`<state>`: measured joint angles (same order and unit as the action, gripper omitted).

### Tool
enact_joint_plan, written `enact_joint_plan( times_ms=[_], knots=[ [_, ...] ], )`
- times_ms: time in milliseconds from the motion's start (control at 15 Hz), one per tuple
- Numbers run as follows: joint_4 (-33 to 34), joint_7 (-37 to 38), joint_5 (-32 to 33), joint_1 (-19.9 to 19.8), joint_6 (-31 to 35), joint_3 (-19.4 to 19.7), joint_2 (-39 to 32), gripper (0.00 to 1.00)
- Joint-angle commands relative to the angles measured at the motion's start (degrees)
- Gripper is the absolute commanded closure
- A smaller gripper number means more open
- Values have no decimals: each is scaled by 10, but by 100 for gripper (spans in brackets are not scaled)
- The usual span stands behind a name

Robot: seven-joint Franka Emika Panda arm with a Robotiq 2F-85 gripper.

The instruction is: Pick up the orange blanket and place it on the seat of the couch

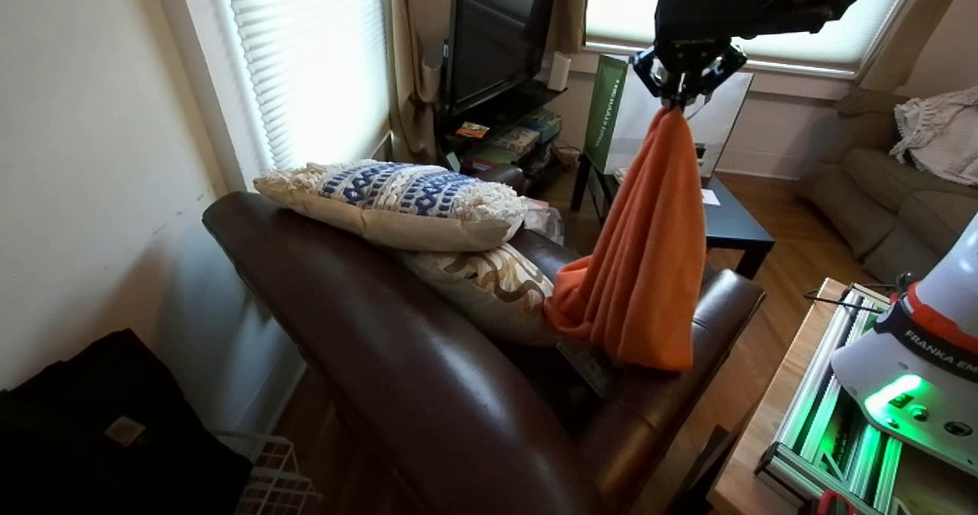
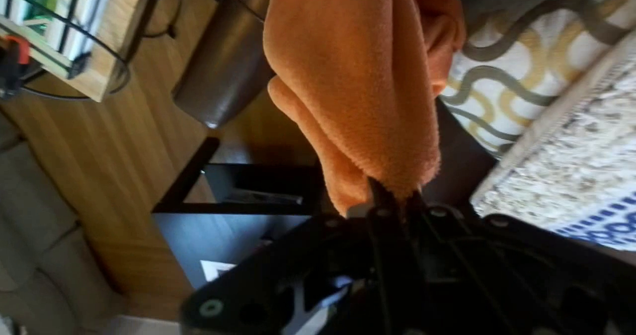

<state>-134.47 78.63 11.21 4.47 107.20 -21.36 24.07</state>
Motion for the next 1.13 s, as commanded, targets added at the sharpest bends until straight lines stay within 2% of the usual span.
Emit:
enact_joint_plan(
  times_ms=[0, 200, 267, 400, 600, 800, 933, 1000, 1067],
  knots=[
    [84, 38, 55, 19, 26, -34, -38, 98],
    [106, 28, 66, 31, 32, -34, -67, 98],
    [97, 21, 55, 37, 35, -28, -76, 68],
    [78, 8, 26, 47, 47, -15, -89, 62],
    [70, 19, -1, 55, 41, -5, -94, 38],
    [62, 28, 17, 57, 1, -3, -56, 16],
    [56, -28, 33, 71, -32, -7, -34, 2],
    [55, -46, 37, 77, -37, -10, -27, 0],
    [80, -17, 30, 65, -26, -7, -63, 11]
  ],
)
